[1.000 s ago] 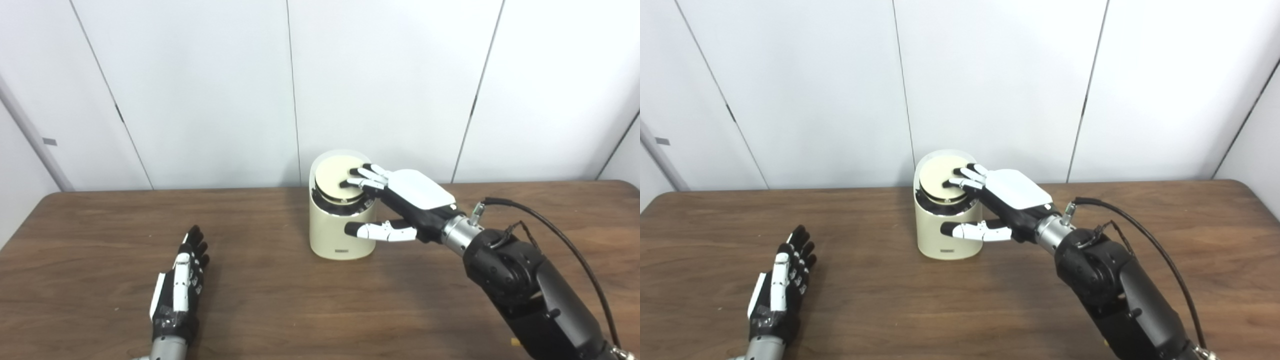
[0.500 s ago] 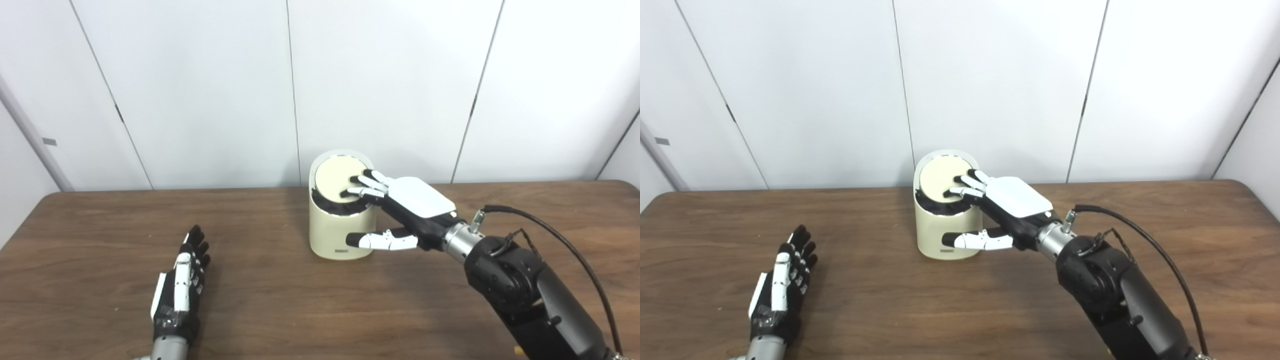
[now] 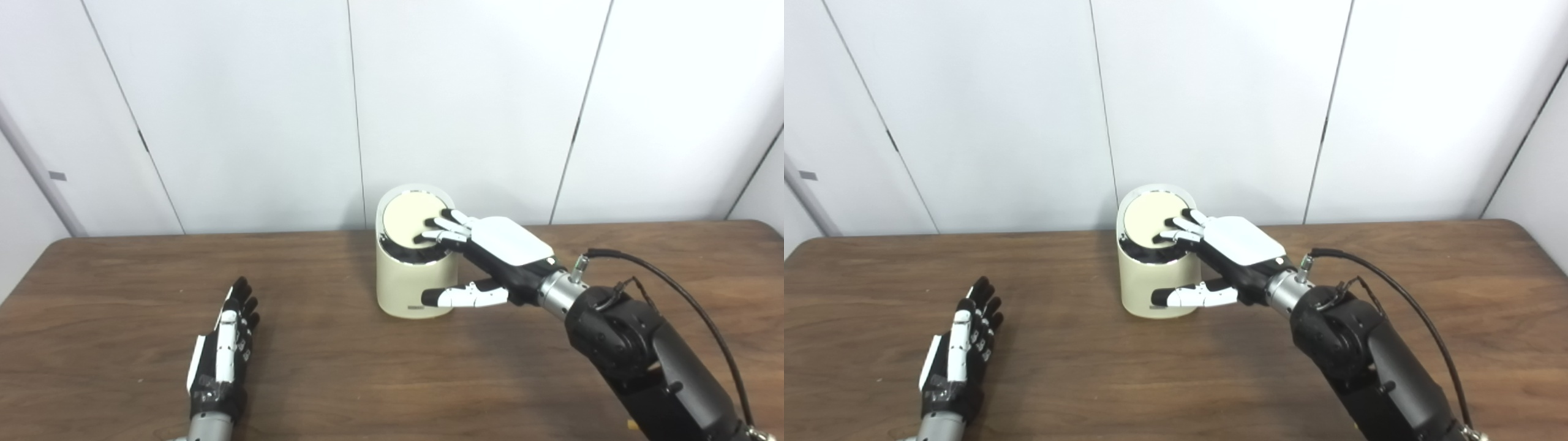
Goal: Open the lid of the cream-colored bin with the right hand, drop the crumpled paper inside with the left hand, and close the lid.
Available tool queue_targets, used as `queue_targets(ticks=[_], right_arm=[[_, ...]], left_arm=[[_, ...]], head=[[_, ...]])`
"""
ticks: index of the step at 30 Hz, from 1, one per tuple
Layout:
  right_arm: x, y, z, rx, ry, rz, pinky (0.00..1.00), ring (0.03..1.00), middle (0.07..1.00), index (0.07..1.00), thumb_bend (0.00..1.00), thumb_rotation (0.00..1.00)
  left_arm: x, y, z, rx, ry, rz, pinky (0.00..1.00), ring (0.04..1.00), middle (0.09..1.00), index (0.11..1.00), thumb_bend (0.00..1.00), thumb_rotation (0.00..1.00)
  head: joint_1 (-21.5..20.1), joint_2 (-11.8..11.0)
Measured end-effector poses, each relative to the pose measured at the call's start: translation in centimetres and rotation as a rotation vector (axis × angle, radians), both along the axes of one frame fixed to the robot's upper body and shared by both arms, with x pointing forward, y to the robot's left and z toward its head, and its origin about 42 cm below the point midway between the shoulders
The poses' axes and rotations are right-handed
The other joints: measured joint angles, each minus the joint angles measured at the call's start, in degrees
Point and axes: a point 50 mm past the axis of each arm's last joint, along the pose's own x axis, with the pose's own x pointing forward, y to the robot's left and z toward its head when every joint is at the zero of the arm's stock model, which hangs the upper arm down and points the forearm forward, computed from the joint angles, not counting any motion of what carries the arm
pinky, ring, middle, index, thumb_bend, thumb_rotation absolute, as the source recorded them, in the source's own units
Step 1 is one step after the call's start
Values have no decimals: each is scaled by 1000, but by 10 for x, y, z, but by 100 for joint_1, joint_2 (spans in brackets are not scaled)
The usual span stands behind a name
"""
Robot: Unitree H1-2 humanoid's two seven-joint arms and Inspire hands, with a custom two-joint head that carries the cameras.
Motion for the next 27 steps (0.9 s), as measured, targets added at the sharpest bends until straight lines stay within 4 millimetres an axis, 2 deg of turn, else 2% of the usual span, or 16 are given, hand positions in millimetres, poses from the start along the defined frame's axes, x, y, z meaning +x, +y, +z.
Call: queue_targets(ticks=[3,13,27], right_arm=[[0,0,0,1,0,1,1000,1000,987,867,573,1000],[-5,-1,4,52,12,-18,981,1000,1000,936,559,1000],[-10,-12,26,128,-36,-55,991,1000,993,927,553,1000]], left_arm=[[0,0,0,-1,1,1,999,995,1000,1000,360,967],[0,-1,0,-1,-1,0,992,993,994,1000,353,973],[0,-2,1,4,-2,-1,1000,1000,996,1000,352,995]], head=[[0,-9],[0,0],[0,-9]])
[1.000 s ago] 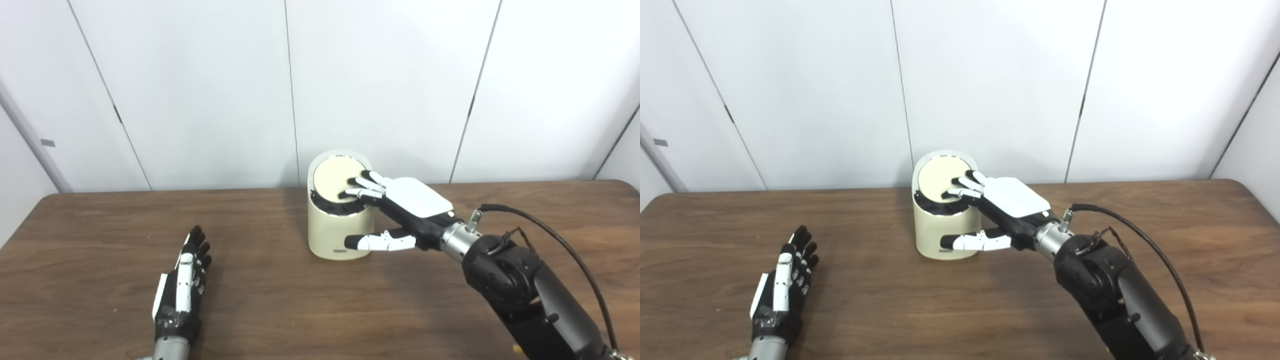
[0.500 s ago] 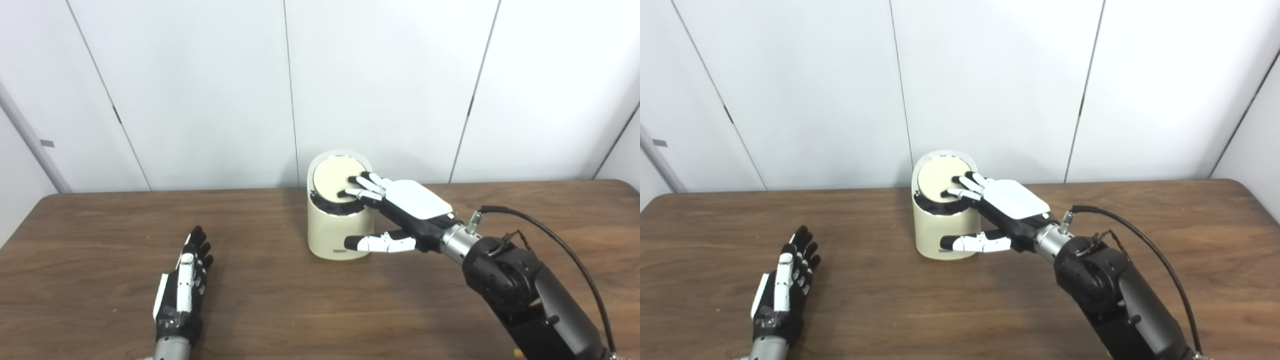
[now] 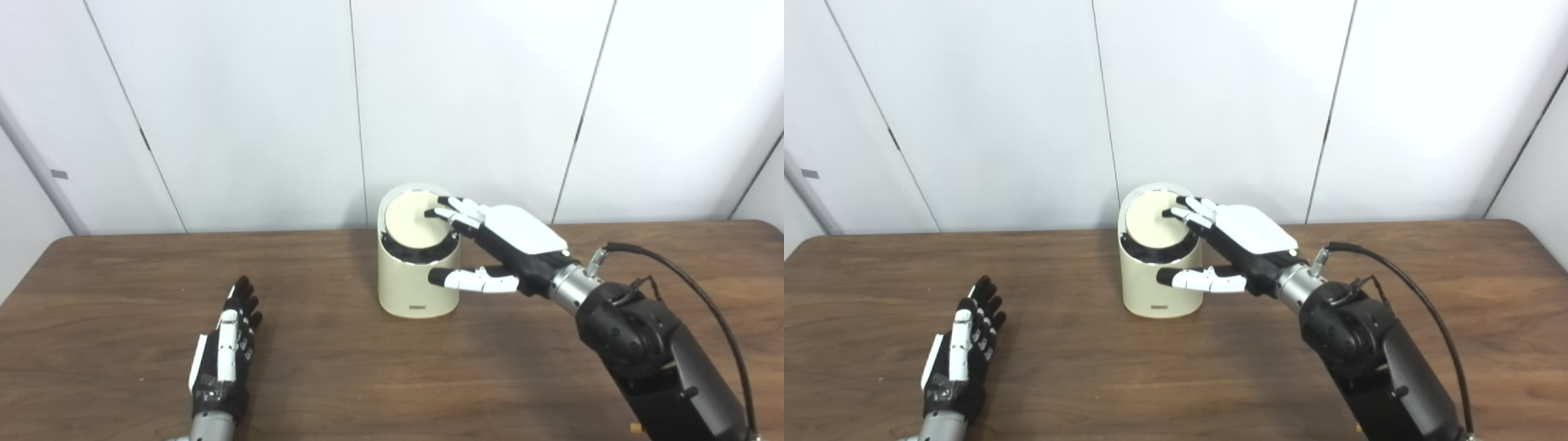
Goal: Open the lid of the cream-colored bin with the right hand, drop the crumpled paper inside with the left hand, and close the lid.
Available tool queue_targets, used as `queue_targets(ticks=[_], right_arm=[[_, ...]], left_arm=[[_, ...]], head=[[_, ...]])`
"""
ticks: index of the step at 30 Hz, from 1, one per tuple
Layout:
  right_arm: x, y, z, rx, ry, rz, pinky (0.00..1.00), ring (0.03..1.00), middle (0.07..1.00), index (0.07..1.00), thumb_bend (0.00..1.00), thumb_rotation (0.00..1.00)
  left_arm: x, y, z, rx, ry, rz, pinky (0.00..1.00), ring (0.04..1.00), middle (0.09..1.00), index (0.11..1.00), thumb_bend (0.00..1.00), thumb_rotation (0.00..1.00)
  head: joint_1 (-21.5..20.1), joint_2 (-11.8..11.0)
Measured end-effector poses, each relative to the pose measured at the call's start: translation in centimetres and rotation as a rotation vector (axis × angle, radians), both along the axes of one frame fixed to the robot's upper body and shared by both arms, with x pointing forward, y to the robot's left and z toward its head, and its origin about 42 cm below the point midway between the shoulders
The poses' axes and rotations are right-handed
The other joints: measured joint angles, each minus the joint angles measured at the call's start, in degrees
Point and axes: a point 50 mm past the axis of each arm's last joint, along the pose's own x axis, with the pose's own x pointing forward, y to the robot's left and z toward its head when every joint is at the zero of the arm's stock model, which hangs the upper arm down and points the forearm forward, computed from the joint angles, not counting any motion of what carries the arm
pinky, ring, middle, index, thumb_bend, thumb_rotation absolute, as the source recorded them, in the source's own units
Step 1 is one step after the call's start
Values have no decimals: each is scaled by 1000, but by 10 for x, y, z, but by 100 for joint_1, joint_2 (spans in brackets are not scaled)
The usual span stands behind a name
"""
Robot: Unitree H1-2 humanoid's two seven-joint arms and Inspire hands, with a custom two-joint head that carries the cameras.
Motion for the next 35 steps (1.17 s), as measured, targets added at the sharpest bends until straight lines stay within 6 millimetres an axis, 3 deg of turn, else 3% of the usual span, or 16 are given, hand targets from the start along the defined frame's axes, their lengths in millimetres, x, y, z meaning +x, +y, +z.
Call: queue_targets(ticks=[8,16,23,31,35], right_arm=[[-7,-20,2,78,-46,-69,965,1000,998,930,514,1000],[-20,-51,-22,135,10,-154,914,1000,1000,937,500,1000],[-29,-75,-34,200,33,-222,941,1000,993,936,513,1000],[-37,-106,-66,384,135,-303,937,973,988,963,555,1000],[-39,-117,-83,579,194,-339,939,969,988,963,616,1000]], left_arm=[[0,1,0,1,-1,0,1000,995,998,1000,359,980],[0,2,0,4,-3,-2,1000,997,1000,1000,363,980],[-1,4,0,10,0,-8,1000,999,1000,1000,348,978],[-2,6,-1,15,2,-6,1000,995,1000,1000,336,999],[-5,8,-1,22,0,-3,1000,994,997,1000,331,1000]], head=[[0,9],[0,26],[0,26],[9,70],[0,70]])
